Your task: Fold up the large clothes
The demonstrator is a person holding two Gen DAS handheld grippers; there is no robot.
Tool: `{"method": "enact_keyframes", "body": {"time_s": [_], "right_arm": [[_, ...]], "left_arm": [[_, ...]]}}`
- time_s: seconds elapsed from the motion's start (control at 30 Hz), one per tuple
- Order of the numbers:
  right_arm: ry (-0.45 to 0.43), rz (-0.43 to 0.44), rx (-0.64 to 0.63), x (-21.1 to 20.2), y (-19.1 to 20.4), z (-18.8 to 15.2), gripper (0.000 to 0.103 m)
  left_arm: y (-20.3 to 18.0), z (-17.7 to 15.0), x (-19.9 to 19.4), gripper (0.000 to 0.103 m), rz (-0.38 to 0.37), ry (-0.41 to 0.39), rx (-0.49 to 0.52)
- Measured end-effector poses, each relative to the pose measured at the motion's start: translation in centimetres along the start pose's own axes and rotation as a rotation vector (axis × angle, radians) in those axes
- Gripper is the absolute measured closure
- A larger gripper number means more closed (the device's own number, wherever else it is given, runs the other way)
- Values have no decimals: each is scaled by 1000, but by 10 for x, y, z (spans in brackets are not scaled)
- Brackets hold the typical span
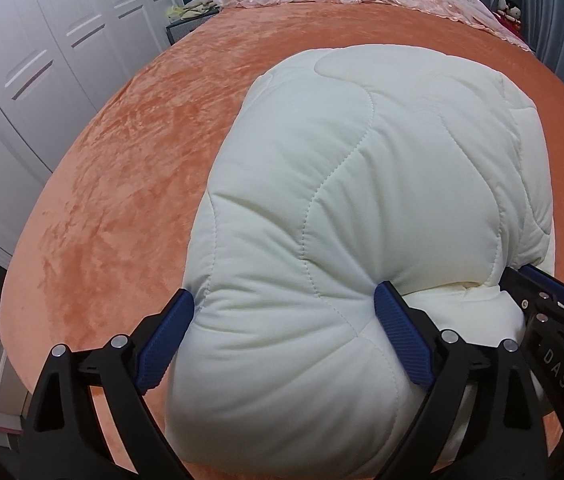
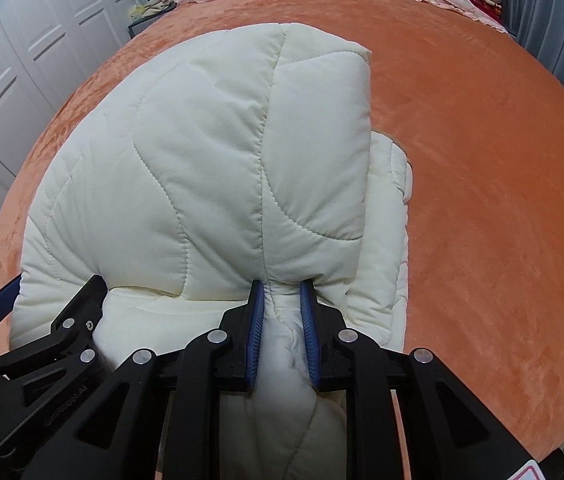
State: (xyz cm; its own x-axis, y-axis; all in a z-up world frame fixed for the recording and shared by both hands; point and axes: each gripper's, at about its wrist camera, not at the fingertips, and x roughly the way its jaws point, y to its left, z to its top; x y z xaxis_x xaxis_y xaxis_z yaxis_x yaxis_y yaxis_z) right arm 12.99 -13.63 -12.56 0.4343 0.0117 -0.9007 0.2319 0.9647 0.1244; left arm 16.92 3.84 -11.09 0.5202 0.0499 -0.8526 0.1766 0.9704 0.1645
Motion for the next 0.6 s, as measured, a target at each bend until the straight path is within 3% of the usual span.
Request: {"method": "enact_keyframes", "body": {"time_s": [0.4, 0.6], "right_arm": [[-3, 17, 2, -2, -8, -7, 85], [-38, -9, -34, -36, -3, -6, 81]], "left_arm": [[2, 2, 10, 5, 2, -13, -27], [17, 1, -9, 5, -74, -12, -68]]}}
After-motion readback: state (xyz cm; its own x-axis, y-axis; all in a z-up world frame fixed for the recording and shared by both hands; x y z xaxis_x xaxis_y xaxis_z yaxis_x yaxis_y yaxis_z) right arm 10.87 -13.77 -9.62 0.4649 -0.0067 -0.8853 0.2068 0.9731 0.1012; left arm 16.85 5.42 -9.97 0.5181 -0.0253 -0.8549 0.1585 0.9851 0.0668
